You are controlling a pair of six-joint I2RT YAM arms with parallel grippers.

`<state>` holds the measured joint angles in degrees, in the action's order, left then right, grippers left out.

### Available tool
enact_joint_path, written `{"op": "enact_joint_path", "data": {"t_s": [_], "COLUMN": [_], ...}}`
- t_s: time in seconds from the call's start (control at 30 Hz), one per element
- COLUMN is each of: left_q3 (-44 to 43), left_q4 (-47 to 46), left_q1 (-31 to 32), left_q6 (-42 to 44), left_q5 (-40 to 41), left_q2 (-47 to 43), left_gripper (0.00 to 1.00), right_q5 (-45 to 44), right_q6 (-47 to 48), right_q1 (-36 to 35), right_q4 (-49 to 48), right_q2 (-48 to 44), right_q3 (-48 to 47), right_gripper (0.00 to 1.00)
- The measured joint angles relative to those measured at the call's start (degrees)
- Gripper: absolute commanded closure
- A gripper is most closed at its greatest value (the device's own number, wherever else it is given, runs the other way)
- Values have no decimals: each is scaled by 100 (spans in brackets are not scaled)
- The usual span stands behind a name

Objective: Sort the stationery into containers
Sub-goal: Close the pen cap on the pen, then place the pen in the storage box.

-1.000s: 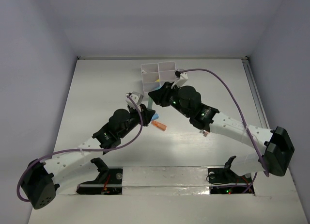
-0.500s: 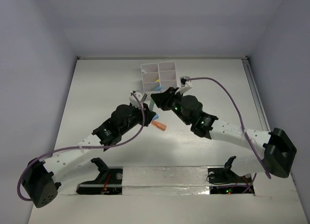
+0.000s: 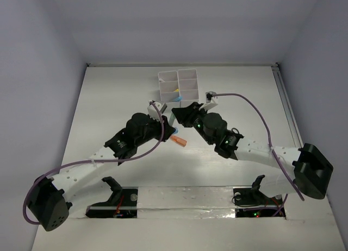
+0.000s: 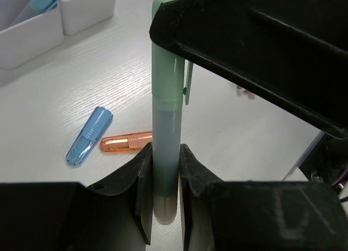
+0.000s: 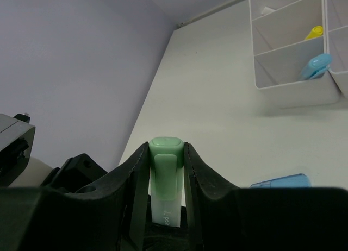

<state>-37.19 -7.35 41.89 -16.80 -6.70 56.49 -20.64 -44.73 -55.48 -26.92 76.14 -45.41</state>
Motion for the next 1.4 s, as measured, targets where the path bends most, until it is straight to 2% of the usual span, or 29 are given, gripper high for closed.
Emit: {"op": "enact_joint_path", "data": {"t_s": [0.2,0.3,0.33,0.4,0.43,0.5,0.57,0.67,0.8,0.97,1.13,1.4], "left_q3": [-2,7,28,151,210,341,439,625,492,-485,-518,-343], "left_q4": [-188,-424,-514,-804,-962,-1084,-1047,-601,286,1504,1751,2028], "left_q1": [-59,-127,-164,-293,-361,-446,-446,-444,-444,-444,-444,-452], "left_q6": [-223,-415,-496,-643,-737,-844,-925,-1099,-1191,-848,-463,-168], "left_q5": [-378,-409,-343,-94,50,306,501,785,1069,1331,1633,1770], "left_q2": [24,-7,-90,-389,-675,-1355,-2033,-2968,-3613,-3399,-3499,-3829], "left_gripper": [100,82,68,56,45,36,13,1,1,1,1,1], "right_q5": [-337,-374,-295,-127,-76,-22,-46,-175,-308,-446,-693,-1093], "right_q6": [55,289,369,612,728,970,1248,1620,2059,2503,2903,3383], "right_q1": [-96,-46,24,229,317,568,807,1027,1045,1040,1040,1049], "right_q4": [273,455,522,748,866,1110,1290,1364,1071,411,-210,-1047], "right_q2": [-179,-98,-35,76,144,330,579,914,1408,2367,3283,3856], "right_q3": [-98,-422,-579,-811,-857,-975,-1189,-1547,-1941,-2334,-2798,-3274], "right_gripper": [100,100,100,100,100,100,100,100,100,100,100,100]}}
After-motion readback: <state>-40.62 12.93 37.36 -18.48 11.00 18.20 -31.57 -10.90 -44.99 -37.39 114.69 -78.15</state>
